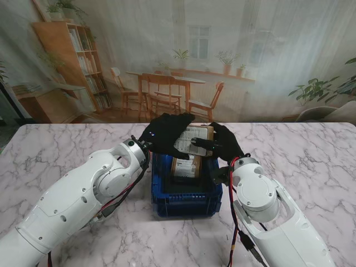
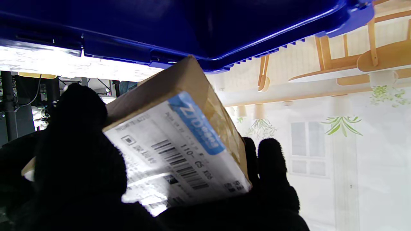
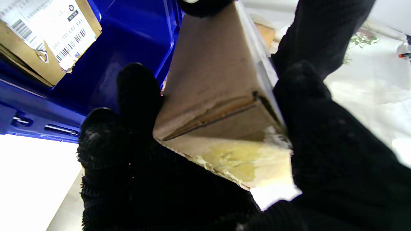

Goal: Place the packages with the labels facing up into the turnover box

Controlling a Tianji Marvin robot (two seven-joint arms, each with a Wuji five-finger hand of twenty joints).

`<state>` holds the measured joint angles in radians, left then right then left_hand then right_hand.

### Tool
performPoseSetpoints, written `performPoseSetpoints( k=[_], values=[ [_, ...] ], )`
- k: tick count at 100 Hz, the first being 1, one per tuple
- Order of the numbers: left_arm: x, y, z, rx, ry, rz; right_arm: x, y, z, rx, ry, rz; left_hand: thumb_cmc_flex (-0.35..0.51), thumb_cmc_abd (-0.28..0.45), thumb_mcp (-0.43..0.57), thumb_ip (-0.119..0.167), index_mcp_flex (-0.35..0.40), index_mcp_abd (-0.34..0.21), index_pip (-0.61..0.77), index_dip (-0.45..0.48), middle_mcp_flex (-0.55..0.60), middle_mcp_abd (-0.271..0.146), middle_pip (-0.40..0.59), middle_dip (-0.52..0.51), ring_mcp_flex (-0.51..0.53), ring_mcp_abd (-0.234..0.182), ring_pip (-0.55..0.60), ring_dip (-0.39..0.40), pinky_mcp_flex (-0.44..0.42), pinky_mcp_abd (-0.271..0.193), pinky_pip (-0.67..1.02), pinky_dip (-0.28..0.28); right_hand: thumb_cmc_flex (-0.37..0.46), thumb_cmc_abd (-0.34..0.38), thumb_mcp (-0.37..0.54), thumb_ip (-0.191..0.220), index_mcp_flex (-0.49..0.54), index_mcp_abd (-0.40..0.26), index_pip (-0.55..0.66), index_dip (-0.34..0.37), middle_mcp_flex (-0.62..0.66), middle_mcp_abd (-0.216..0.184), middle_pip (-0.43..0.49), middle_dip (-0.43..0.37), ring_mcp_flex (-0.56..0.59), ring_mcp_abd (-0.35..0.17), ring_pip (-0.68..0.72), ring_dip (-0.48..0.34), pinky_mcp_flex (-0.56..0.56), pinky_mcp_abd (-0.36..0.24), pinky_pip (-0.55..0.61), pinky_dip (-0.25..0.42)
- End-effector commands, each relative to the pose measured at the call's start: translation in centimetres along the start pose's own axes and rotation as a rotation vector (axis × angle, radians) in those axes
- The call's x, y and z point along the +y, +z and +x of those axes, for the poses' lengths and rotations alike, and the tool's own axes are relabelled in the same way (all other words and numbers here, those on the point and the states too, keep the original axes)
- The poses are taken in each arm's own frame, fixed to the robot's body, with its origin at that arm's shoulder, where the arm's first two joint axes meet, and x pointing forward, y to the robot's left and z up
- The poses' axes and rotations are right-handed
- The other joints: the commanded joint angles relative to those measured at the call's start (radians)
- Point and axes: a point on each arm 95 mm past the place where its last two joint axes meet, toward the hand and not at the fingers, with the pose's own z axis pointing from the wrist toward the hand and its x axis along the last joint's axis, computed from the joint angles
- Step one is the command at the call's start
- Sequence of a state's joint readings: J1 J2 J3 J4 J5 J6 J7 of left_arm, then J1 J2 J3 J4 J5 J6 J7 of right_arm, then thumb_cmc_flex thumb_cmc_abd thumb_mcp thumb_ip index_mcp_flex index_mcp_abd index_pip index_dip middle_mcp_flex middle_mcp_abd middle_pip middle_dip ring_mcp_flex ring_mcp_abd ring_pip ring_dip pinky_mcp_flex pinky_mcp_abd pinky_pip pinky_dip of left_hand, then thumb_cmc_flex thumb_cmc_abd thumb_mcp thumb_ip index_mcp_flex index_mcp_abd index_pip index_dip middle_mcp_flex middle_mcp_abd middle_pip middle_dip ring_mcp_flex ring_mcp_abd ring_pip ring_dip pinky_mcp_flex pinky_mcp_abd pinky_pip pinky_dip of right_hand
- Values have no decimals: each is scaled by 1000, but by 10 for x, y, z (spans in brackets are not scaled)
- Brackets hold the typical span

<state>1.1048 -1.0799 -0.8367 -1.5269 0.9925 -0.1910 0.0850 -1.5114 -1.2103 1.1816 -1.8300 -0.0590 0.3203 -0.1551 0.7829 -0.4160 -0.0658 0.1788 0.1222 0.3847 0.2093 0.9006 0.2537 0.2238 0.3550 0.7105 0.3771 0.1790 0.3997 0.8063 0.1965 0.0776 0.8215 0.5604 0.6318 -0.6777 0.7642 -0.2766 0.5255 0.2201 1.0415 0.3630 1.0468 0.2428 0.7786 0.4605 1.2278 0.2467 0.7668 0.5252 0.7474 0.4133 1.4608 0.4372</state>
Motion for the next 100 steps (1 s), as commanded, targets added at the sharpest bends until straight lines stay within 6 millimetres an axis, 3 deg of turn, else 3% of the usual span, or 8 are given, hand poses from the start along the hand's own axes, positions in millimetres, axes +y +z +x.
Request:
performPoseSetpoints(
  k=[1,20,34,38,44,52,78,100],
  values=[
    [0,2,4,6,-9,-13,-7,-3,4,-1,7,33,171,130,302,96,94,-88,48,39,58,-57,56,23,42,-5,30,24,20,-41,45,31,194,166,208,48,25,-126,70,-17,93,-143,112,23,29,-39,44,5,-4,3,15,-13],
    [-2,1,5,7,-24,-31,-5,-4,3,-7,8,40,182,131,434,100,146,-117,133,93,151,-82,126,51,130,-19,82,61,90,-43,105,50,190,174,192,52,0,-104,35,-46,75,-135,106,18,11,-29,30,3,-20,10,-4,-21],
    [-4,-1,5,4,-35,-31,-4,-4,2,-6,0,57,190,126,438,83,157,-114,186,110,191,-84,165,74,164,-16,87,67,112,-29,116,51,118,204,67,68,-52,-128,-2,-34,-14,-145,136,38,-53,-36,18,10,-65,-15,-24,-21],
    [-5,-1,5,2,-37,-34,-3,-4,2,-8,3,64,195,122,446,82,157,-112,204,110,199,-82,177,94,176,-15,81,60,123,-25,118,48,39,207,72,92,-57,-128,-58,-1,-59,-140,143,47,-84,-30,9,8,-90,-18,-38,-19],
    [-6,-1,5,1,-43,-36,-3,-4,1,-12,9,68,199,104,480,71,157,-112,227,96,213,-81,162,202,188,-14,84,59,135,-22,125,44,-52,207,93,163,-63,-121,-157,138,-117,-129,136,55,-131,-21,-3,1,-124,-21,-63,-9],
    [-8,-1,4,-3,-45,-40,-2,-2,0,-9,5,64,210,102,489,67,153,-112,233,93,211,-79,159,225,188,-16,83,59,138,-25,123,40,-123,183,94,171,-110,-119,-178,166,-193,-111,128,52,-177,-19,-34,-14,-148,-30,-104,-23],
    [-14,-8,3,-25,-54,-49,0,-2,0,-6,20,46,240,48,574,48,172,-124,278,87,269,-80,120,343,217,-18,107,129,166,-23,149,39,-283,170,10,167,-277,-101,-283,113,-508,-31,51,-1,-356,-8,-67,-33,-259,-8,-177,-42],
    [-14,-10,3,-43,-82,-65,6,-7,-1,12,10,9,237,44,575,44,183,-126,281,81,279,-78,110,342,226,-15,95,137,173,-20,153,37,-323,237,-100,172,-375,-112,-366,58,-758,-19,-39,-96,-621,-16,-182,-98,-457,-52,-233,-22]
  ],
)
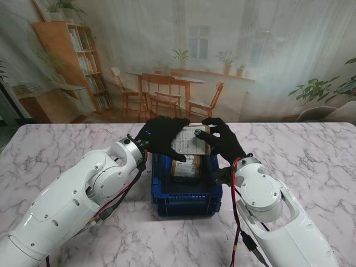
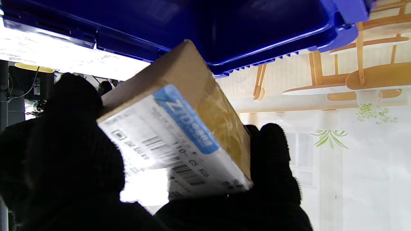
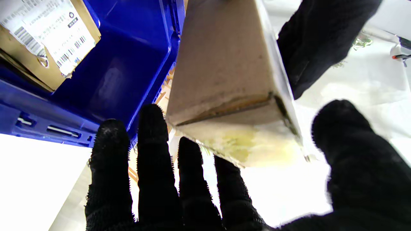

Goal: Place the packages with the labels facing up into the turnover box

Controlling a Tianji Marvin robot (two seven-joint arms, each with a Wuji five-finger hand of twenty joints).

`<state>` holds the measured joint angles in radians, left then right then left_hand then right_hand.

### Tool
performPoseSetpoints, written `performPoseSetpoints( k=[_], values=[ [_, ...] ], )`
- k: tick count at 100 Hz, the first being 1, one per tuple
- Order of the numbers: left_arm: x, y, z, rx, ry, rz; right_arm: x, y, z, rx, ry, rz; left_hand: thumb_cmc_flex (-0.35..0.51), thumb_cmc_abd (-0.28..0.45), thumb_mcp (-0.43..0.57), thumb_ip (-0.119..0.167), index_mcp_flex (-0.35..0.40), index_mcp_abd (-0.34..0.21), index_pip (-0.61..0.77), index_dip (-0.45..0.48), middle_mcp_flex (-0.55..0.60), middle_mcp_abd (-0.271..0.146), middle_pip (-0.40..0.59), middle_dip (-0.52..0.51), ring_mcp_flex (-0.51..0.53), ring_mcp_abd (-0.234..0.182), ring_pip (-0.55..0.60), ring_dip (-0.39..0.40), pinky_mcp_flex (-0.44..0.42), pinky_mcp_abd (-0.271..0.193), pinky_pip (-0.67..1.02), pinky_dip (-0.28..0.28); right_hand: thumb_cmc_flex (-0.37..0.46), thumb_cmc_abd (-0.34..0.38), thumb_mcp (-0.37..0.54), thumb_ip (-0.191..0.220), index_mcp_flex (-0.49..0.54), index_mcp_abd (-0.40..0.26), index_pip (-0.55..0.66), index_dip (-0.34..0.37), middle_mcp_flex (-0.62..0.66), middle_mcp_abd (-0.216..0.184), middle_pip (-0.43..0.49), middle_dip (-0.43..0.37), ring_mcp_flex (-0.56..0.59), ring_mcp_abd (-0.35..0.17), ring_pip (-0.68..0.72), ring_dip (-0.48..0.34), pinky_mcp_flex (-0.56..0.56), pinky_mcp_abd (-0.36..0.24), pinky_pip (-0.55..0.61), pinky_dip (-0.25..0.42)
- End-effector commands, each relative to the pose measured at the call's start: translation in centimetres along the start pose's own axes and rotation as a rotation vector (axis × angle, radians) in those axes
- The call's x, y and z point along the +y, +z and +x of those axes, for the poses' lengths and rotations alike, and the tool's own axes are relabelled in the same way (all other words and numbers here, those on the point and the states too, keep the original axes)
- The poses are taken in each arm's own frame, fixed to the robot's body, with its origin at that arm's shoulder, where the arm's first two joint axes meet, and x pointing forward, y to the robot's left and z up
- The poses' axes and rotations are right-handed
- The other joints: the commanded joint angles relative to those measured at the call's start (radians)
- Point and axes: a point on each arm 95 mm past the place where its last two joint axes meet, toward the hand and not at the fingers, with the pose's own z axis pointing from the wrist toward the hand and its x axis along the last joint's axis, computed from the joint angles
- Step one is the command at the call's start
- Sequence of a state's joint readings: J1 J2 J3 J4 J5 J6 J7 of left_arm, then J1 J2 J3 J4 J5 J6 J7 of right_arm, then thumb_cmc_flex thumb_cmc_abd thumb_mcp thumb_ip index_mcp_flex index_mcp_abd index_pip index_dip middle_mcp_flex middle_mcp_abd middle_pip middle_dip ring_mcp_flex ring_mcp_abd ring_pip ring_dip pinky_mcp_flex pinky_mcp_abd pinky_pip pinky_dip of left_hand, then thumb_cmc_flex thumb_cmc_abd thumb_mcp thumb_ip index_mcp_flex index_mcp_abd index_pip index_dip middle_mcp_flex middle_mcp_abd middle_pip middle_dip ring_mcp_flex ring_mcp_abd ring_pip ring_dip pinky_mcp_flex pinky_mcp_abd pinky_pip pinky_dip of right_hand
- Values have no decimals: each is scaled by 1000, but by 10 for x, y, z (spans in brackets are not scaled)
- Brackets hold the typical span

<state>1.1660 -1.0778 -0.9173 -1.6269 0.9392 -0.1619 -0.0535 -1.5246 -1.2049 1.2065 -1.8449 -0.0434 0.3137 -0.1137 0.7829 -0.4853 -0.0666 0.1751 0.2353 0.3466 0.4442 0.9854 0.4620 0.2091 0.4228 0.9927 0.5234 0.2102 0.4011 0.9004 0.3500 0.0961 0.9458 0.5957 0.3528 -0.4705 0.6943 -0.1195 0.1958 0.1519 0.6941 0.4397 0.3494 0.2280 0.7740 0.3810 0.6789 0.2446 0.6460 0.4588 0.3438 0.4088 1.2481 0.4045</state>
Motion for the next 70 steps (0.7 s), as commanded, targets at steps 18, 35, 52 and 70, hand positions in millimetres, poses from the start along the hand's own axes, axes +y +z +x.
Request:
performPoseSetpoints(
  k=[18,35,52,70],
  values=[
    [0,2,3,-15,-68,-48,16,-17,-9,50,-112,-82,223,121,566,51,75,-86,39,-18,67,-58,38,44,82,-42,84,0,20,-35,29,-2,-20,100,-120,27,-113,-65,-92,-28,-183,-12,-280,-137,-249,-30,-232,-109,-206,-61,-165,29],
    [-5,2,6,-20,-97,-97,30,-38,-28,84,-233,-180,213,131,554,50,94,-81,25,-35,73,-50,36,15,85,-28,83,-23,19,-22,29,-4,8,129,-153,37,-107,-70,-117,-30,-181,-13,-319,-147,-258,-29,-286,-130,-225,-60,-213,32],
    [-9,3,10,-9,-118,-154,39,-57,-49,75,-255,-278,207,133,550,46,119,-80,9,-52,90,-43,33,2,96,-20,82,-35,26,-14,34,-4,23,135,-166,41,-103,-70,-124,-30,-180,-14,-321,-146,-262,-27,-305,-135,-232,-60,-231,32],
    [-6,5,14,-3,-136,-227,46,-70,-66,71,-275,-370,191,132,560,51,140,-76,-21,-74,94,-39,22,-16,98,-9,69,-50,22,-2,31,-6,31,138,-177,44,-97,-73,-132,-30,-178,-16,-322,-145,-263,-29,-319,-139,-241,-58,-251,33]
  ],
)
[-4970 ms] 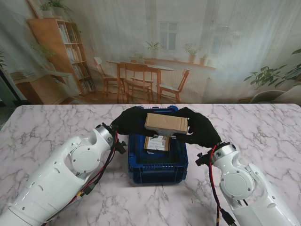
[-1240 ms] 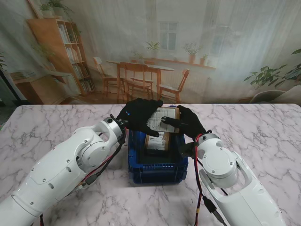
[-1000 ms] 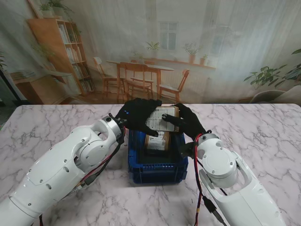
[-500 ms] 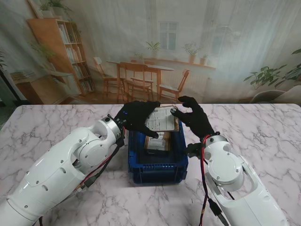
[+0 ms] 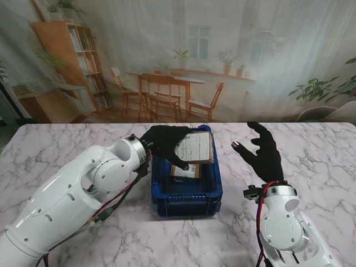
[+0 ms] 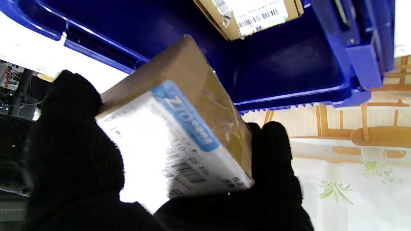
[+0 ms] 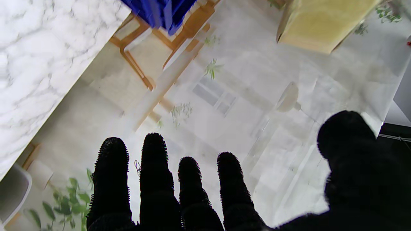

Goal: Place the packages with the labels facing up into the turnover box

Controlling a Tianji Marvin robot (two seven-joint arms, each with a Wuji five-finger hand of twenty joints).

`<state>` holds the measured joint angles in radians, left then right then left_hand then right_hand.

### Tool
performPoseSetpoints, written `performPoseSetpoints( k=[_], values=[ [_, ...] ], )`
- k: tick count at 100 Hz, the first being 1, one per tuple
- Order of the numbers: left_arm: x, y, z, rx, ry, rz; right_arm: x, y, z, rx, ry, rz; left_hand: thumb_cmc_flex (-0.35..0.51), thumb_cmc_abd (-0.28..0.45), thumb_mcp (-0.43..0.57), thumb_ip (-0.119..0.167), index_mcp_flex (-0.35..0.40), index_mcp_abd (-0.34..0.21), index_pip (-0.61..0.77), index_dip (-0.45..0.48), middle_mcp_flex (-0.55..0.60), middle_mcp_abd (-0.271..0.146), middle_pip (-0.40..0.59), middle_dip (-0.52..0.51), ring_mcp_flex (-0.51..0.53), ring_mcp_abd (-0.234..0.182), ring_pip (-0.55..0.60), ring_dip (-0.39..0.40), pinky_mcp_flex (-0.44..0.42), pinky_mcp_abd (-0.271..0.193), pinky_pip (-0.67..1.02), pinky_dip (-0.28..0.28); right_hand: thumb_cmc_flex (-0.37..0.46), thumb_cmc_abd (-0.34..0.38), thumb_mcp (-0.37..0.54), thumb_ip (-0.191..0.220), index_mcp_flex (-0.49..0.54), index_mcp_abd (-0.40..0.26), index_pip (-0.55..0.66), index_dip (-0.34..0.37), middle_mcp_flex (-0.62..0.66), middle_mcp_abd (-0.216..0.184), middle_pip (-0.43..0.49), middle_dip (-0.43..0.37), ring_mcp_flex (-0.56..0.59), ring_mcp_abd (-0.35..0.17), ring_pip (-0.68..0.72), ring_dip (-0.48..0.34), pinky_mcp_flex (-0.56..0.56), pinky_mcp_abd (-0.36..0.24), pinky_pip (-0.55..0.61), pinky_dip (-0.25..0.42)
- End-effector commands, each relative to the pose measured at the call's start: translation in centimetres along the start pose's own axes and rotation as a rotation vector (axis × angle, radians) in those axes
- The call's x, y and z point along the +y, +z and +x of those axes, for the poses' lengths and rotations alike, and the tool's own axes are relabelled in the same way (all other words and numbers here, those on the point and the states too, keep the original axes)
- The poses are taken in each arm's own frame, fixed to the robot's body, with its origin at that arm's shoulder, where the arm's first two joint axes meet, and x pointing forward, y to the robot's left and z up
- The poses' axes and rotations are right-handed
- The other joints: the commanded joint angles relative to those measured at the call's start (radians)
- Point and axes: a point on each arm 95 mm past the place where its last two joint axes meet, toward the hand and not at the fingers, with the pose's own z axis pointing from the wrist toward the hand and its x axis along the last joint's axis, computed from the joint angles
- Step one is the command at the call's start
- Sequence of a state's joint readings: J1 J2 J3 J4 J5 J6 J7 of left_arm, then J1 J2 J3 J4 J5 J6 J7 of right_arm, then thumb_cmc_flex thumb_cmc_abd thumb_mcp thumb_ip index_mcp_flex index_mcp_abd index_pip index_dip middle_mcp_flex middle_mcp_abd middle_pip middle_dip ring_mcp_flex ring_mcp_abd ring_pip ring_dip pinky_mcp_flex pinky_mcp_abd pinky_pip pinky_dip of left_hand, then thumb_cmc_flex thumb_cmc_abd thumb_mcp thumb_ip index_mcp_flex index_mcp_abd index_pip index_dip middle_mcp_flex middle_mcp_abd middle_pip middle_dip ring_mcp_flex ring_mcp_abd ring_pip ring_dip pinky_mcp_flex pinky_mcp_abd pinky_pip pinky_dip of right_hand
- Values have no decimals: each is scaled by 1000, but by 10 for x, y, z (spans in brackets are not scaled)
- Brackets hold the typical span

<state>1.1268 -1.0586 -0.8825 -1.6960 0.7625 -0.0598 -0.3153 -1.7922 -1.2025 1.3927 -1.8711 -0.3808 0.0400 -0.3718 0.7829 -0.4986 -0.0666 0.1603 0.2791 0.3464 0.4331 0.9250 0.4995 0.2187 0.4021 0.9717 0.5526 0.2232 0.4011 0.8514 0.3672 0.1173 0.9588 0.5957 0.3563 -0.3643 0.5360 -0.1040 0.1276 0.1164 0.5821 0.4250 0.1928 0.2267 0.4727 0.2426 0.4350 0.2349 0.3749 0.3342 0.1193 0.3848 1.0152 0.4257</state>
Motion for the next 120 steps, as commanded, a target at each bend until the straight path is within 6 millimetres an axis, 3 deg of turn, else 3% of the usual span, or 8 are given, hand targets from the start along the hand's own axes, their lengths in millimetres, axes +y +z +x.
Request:
performPoseSetpoints(
  k=[1,14,35,101,108,120],
  values=[
    [1,1,2,1,2,-35,-3,-8,-13,-34,-13,-3,190,145,561,66,97,-75,-11,-15,57,-49,43,3,68,-21,68,-1,4,-23,17,-6,28,32,-19,28,-27,-37,-20,-16,-22,-15,-21,-7,-20,-20,-48,-14,-17,-34,-19,12],
    [11,6,2,-10,-14,-67,-3,-14,-19,-62,28,-10,172,155,547,60,109,-71,-19,-20,56,-44,40,-20,66,-11,66,-5,-2,-14,18,-6,35,32,-21,30,-24,-39,-26,-15,-24,-15,-21,-6,-22,-21,-55,-15,-19,-37,-28,14],
    [21,7,3,-10,-30,-111,-6,-17,-27,-82,36,-23,142,179,493,61,148,-77,-37,-27,74,-44,62,-171,79,-4,66,-13,1,-5,26,-1,42,32,-21,31,-50,-25,-45,-16,-24,-17,-28,-9,-21,-24,-57,-12,-21,-38,-37,21],
    [34,8,1,15,-28,-232,-10,-17,-34,-108,59,-7,127,207,439,25,184,-91,-43,-32,102,-48,53,-209,86,9,62,-20,-11,7,55,16,50,24,-7,33,-49,-26,-67,-9,-25,-18,-52,-18,-28,-29,-60,-9,-28,-41,-56,35],
    [33,8,2,16,-31,-241,-9,-17,-34,-111,60,-7,127,211,420,13,192,-92,-53,-46,105,-47,45,-214,84,12,59,-23,-16,9,55,16,52,24,-4,33,-48,-25,-68,-8,-25,-18,-55,-19,-30,-29,-61,-9,-29,-41,-59,36],
    [31,8,4,25,-18,-268,-9,-17,-35,-113,62,-8,123,236,301,-53,199,-91,-67,-68,107,-45,29,-227,74,14,46,-31,-27,14,47,14,54,22,0,32,-46,-26,-69,-6,-24,-18,-62,-22,-30,-30,-62,-9,-33,-40,-66,37]
  ],
)
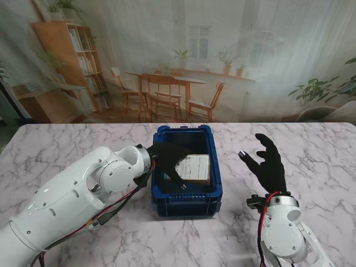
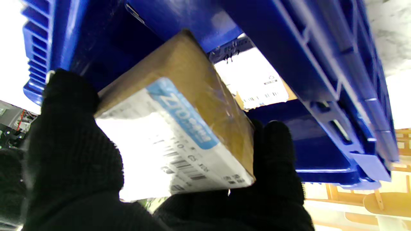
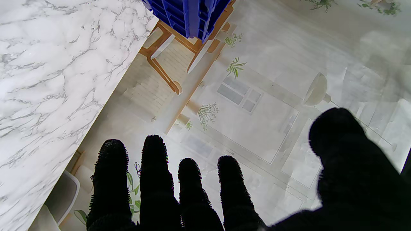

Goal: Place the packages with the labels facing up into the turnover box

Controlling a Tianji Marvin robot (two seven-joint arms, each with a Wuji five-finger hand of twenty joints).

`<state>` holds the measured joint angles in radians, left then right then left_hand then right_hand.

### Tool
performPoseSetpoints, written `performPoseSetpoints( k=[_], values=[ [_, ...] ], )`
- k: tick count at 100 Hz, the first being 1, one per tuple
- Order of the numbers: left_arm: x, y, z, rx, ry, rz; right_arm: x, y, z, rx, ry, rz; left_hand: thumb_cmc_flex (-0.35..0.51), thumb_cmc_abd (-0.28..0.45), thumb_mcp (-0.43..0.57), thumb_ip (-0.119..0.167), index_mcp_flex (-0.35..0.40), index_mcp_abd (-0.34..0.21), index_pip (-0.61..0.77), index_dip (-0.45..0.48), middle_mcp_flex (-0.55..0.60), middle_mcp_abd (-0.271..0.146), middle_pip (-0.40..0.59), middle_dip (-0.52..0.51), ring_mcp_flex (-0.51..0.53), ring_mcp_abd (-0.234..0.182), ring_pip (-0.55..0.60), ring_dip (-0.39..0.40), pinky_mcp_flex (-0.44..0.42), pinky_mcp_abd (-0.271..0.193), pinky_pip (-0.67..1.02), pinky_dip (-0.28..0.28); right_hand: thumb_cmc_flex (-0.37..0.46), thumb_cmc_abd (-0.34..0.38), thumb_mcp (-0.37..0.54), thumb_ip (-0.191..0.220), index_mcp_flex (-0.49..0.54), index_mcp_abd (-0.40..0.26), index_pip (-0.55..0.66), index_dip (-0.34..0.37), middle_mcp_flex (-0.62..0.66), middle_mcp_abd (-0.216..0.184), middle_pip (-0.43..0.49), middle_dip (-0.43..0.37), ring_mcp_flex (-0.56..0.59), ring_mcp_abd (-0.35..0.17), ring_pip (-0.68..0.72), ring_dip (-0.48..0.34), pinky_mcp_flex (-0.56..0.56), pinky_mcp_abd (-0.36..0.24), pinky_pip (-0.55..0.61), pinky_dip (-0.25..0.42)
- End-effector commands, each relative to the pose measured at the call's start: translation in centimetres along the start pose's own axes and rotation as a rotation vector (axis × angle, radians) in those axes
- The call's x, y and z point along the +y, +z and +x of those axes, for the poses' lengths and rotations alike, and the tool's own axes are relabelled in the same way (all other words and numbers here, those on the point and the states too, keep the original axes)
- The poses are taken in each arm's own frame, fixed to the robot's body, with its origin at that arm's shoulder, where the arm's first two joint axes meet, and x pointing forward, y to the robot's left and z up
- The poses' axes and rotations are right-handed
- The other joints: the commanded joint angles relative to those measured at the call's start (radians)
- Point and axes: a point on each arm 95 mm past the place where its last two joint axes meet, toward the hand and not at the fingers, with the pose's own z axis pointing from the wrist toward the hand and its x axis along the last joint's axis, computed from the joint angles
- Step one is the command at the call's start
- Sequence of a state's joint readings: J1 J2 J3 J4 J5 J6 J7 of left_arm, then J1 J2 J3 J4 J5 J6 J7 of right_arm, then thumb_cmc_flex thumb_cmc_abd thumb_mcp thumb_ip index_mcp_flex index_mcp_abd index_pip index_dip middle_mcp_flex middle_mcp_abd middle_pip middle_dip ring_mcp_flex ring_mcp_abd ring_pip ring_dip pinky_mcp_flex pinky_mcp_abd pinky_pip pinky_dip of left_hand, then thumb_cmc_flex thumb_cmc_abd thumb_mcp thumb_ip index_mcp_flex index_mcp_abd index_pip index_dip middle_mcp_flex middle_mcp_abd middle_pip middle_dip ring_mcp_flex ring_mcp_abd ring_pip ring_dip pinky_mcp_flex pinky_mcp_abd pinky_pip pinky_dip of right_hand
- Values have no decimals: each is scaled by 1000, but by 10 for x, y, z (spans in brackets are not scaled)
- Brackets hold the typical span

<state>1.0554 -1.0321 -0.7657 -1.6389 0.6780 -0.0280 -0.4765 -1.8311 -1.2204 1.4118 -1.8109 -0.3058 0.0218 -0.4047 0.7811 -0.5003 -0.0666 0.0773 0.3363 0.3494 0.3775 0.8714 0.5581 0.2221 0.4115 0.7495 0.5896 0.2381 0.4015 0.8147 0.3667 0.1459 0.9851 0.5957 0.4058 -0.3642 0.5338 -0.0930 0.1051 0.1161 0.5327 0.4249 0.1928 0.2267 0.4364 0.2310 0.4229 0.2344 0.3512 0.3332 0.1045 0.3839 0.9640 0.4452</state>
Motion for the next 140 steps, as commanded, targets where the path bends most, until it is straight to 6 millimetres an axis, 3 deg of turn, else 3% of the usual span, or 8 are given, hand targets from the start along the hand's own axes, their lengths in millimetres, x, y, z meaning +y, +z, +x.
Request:
performPoseSetpoints(
  k=[1,37,55,92,102,108,119,140],
  values=[
    [-3,-1,3,7,15,-25,-1,-1,-1,-9,0,1,131,241,289,24,142,-95,-12,-15,48,-48,20,-5,37,0,45,5,-27,-14,20,15,5,22,2,21,-23,-26,-20,-5,-24,-18,-26,-10,-19,-29,-38,-8,-19,-39,-15,17],
    [-8,-7,5,0,38,-62,0,-1,-1,-16,1,-2,143,261,233,4,159,-98,-21,-20,62,-48,7,-10,43,5,39,1,-29,-8,19,18,10,23,13,20,-20,-23,-27,0,-23,-18,-39,-15,-24,-31,-43,-8,-21,-39,-26,23],
    [-8,-7,5,-6,43,-76,0,-1,-2,-18,-1,-2,167,315,131,-45,171,-99,-34,-24,70,-45,-6,-12,42,11,33,-3,-34,-3,19,25,11,22,16,19,-20,-23,-29,3,-24,-17,-44,-16,-25,-31,-44,-8,-23,-38,-31,25],
    [-2,-4,2,-11,37,-123,0,-1,-2,-26,-15,-6,103,386,46,-86,169,-95,-76,-53,54,-35,-50,-44,18,23,3,-28,-58,6,-3,23,26,15,32,17,-18,-21,-30,8,-23,-16,-51,-18,-27,-33,-45,-9,-22,-39,-34,31],
    [-1,-2,1,-11,32,-136,0,0,-2,-30,-20,-7,38,399,41,-92,159,-93,-176,-170,36,-33,-125,-137,-12,28,-52,-96,-89,17,-61,7,52,12,49,18,-16,-20,-29,10,-22,-16,-50,-17,-26,-33,-45,-9,-23,-39,-36,31],
    [0,-2,1,-11,30,-145,0,0,-3,-32,-27,-9,-8,398,40,-94,138,-90,-236,-280,-4,-17,-223,-268,-48,28,-101,-163,-116,23,-121,-13,60,10,58,17,-16,-18,-28,11,-22,-16,-49,-17,-25,-35,-44,-9,-23,-39,-37,32],
    [1,0,-1,-12,55,-159,0,0,-3,-35,-38,-9,-123,382,35,-100,19,-85,-326,-441,-156,29,-378,-490,-135,42,-186,-287,-159,25,-239,-69,67,4,76,12,-18,-19,-26,14,-22,-17,-47,-16,-26,-36,-45,-11,-27,-37,-45,30],
    [3,4,-3,-22,74,-161,0,0,-4,-40,-43,-11,-183,334,36,-101,-121,-87,-387,-555,-352,64,-433,-609,-231,72,-224,-379,-198,39,-324,-121,66,-3,95,6,-20,-18,-24,16,-23,-17,-49,-17,-28,-37,-47,-12,-29,-36,-55,29]
  ],
)
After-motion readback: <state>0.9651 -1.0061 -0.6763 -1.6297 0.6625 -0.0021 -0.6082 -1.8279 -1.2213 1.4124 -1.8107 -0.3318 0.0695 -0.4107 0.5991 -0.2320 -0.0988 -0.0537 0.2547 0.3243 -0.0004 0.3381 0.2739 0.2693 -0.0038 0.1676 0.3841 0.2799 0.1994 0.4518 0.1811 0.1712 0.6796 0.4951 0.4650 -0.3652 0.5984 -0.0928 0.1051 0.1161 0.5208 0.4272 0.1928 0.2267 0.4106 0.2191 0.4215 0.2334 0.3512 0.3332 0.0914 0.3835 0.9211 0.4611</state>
